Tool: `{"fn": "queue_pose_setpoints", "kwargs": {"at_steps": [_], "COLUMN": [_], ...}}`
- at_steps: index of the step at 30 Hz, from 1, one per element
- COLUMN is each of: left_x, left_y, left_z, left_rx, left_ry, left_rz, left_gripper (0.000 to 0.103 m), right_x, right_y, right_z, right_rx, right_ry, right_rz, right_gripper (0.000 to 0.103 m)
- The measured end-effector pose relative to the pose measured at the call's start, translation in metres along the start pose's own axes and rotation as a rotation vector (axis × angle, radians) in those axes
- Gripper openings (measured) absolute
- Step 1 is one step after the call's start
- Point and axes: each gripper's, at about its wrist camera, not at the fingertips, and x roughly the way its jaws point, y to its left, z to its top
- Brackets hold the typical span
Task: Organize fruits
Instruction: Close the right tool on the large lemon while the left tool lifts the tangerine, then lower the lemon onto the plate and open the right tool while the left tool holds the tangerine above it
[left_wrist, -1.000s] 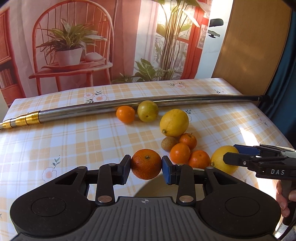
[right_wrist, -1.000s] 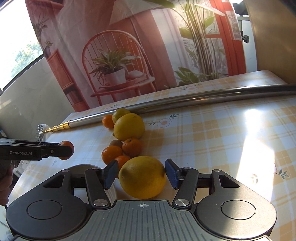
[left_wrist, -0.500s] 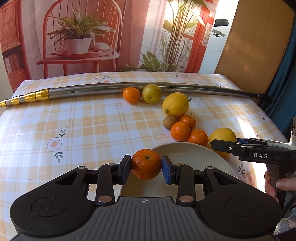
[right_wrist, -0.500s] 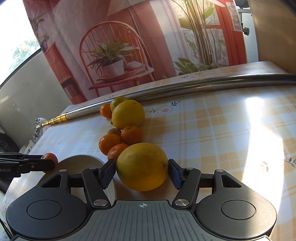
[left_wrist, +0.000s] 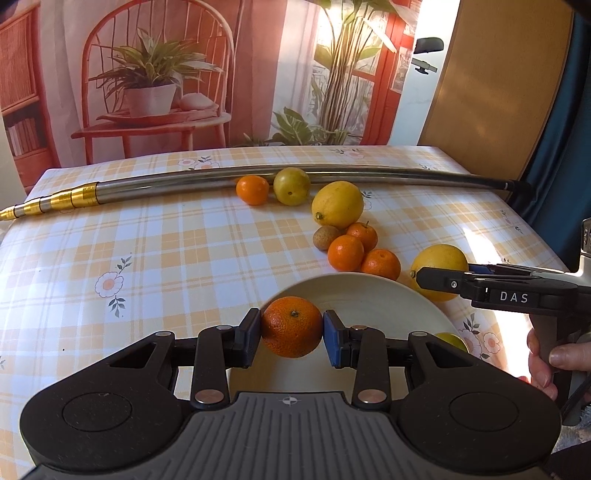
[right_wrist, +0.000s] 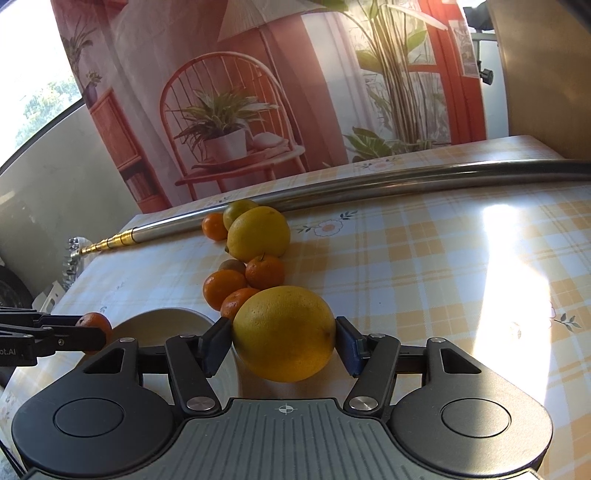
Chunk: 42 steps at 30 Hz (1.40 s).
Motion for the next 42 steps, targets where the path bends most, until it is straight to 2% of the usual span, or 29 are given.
{"fn": "queue_pose_setpoints", "kwargs": {"at_steps": [12,27,42], "left_x": [-0.006,-0.002,0.000], "left_y": [-0.001,0.000,-0.002], "left_z": [-0.011,-0.024,-0.029], "left_rx": [-0.003,0.017,0.042], "left_ry": [0.002,0.015,0.022], "left_rz": [0.016,0.037,0.067], "left_gripper": [0.038,0.038,0.038], "right_x": [-0.021,-0.011,-0.009], "right_y": [0.018,0.058,0.065], "right_z": [0.003,-0.005,-0.010], "right_rx": [-0.048,-0.144,-0.171], "right_ry": [-0.033,0.038,0.053], "right_rz": [0.028,0.081,0.081], "right_gripper": [0.056,0.056,0.056]}}
